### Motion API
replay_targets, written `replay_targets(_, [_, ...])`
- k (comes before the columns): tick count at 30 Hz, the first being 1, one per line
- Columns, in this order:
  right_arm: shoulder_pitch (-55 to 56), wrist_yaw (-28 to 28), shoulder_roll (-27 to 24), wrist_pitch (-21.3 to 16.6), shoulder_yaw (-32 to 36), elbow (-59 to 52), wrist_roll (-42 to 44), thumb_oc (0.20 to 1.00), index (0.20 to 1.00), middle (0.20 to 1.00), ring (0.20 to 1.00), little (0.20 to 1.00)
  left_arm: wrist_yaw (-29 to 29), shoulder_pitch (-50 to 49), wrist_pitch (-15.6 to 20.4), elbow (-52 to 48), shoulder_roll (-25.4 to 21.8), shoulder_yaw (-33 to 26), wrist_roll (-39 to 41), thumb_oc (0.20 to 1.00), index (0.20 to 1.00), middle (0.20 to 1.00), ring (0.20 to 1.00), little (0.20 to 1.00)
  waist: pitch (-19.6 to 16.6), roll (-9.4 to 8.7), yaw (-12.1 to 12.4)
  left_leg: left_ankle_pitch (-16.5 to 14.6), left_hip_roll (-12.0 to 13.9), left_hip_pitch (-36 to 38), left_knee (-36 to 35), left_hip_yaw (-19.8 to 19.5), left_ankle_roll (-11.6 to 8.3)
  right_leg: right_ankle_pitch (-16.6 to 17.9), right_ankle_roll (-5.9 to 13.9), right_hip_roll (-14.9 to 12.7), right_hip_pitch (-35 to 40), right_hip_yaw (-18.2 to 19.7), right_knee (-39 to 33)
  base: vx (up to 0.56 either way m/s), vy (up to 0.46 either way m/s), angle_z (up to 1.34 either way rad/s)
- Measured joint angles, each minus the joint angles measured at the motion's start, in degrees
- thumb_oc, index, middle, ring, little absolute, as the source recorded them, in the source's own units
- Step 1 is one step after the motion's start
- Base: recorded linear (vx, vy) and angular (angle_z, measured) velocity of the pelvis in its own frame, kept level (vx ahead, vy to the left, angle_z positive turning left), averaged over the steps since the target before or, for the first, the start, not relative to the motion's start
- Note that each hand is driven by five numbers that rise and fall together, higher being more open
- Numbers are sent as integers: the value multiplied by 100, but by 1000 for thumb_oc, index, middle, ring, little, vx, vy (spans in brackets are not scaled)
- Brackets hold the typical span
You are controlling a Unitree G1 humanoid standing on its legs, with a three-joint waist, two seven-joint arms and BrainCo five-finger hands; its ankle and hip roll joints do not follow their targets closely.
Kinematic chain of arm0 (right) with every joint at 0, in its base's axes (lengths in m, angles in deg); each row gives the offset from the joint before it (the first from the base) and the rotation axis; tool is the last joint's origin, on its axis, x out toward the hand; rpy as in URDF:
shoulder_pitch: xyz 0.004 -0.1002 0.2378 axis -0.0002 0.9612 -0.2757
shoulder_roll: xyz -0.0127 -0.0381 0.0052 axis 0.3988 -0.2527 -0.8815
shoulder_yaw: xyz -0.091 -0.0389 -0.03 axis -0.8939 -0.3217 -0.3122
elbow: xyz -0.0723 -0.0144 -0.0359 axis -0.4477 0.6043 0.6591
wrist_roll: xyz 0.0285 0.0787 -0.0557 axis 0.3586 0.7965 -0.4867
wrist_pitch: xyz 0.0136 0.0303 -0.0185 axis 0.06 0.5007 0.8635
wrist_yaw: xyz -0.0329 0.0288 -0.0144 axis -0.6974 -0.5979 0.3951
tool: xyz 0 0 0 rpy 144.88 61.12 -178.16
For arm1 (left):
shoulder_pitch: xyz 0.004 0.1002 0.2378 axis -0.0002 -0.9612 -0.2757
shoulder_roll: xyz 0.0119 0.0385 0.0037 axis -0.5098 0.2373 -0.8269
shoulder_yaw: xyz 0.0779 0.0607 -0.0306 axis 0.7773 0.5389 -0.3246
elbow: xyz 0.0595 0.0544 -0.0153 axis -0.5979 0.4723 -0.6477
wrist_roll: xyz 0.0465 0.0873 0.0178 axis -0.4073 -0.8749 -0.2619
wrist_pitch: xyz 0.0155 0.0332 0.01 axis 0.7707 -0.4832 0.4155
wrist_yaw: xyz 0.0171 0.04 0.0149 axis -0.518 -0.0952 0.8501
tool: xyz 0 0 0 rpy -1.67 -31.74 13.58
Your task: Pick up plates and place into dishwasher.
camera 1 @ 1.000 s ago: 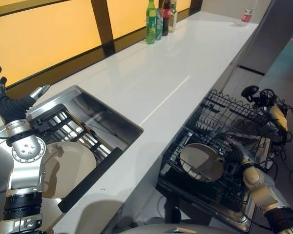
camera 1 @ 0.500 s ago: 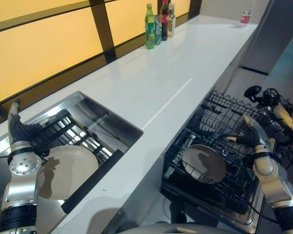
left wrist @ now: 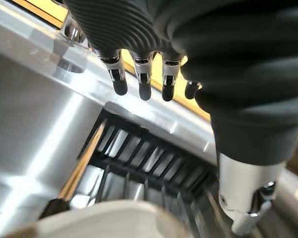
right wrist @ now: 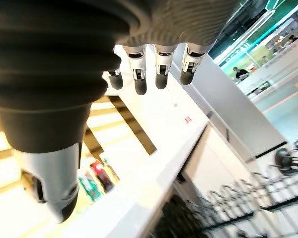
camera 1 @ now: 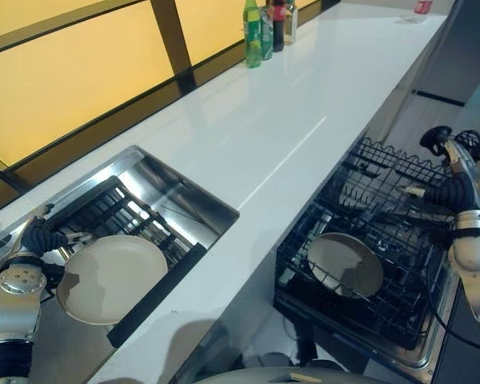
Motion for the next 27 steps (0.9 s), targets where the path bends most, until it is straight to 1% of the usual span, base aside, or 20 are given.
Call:
replay_targets(3, [-65, -1, -109, -7, 0, 1, 98, 1000, 1000, 1000, 1000, 1000, -180, 74, -48, 356, -112, 143, -9, 1000, 1000, 1000, 1000, 1000, 16, 26, -20, 21, -25, -60, 5, -37, 6, -13, 13, -32, -12, -74, 0, 25, 56, 13])
replay_targets(7, [-71, -5, -148, -6, -2, 3, 187, 1000, 1000, 1000, 1000, 1000, -464, 138, -50, 585, -127, 262, -3, 1000, 1000, 1000, 1000, 1000, 38, 43, -15, 42, -26, -72, -24, -90, 5, -32, 34, -47, -9, -119, 0, 3, 34, 7])
replay_targets(9, [-110, -6, -182, -10, -9, 2, 188, 1000, 1000, 1000, 1000, 1000, -591, 230, -51, 661, -182, 423, 4, 1000, 1000, 1000, 1000, 1000, 126, 50, -5, 51, -52, -93, -2, -139, 10, -18, 25, -64, -8, -137, 1, -18, 15, 6])
replay_targets(11, [-121, -6, -233, -8, -9, 6, 191, 1000, 1000, 1000, 1000, 1000, -703, 239, -53, 705, -185, 441, 4, 1000, 1000, 1000, 1000, 1000, 180, 71, -12, 56, -59, -113, -7, -154, 18, -33, 53, -85, -11, -161, 1, -21, 2, 7])
replay_targets(14, [-122, -4, -266, -7, -4, 4, 241, 1000, 1000, 1000, 1000, 1000, -786, 273, -60, 696, -211, 440, 6, 1000, 1000, 1000, 1000, 1000, 204, 65, -11, 65, -96, -159, 16, -174, 23, -23, 43, -94, -31, -195, 1, -28, -12, 7])
replay_targets(19, [-121, 29, -291, -7, -5, 5, 244, 1000, 1000, 1000, 1000, 1000, -995, 297, -133, 685, -231, 429, 11, 1000, 1000, 1000, 1000, 1000, 254, 84, -13, 69, -76, -174, 7, -218, 25, -32, 52, -110, -17, -254, 1, -12, -21, 5])
replay_targets(23, [-123, 86, -291, -8, -5, 5, 286, 1000, 1000, 1000, 1000, 1000, -1431, 292, -148, 656, -234, 427, 9, 1000, 1000, 1000, 1000, 1000, 257, 85, 7, 69, -79, -178, 15, -239, 25, -34, 53, -115, -7, -271, 1, -55, -19, 3])
replay_targets(26, [-123, 148, -297, -8, -5, 5, 320, 1000, 1000, 1000, 1000, 1000, -2013, 249, -202, 517, -314, 432, 7, 1000, 1000, 1000, 1000, 1000, 259, 87, 2, 70, -88, -187, 20, -287, 26, -40, 59, -126, 4, -300, 1, -43, -15, 5])
replay_targets(27, [-123, 195, -304, -7, -5, 5, 355, 1000, 1000, 1000, 1000, 1000, -2127, 223, -223, 472, -349, 431, 8, 1000, 1000, 1000, 1000, 1000, 260, 90, 4, 71, -91, -190, 21, -294, 28, -42, 60, -130, 6, -311, 1, -38, -9, 5])
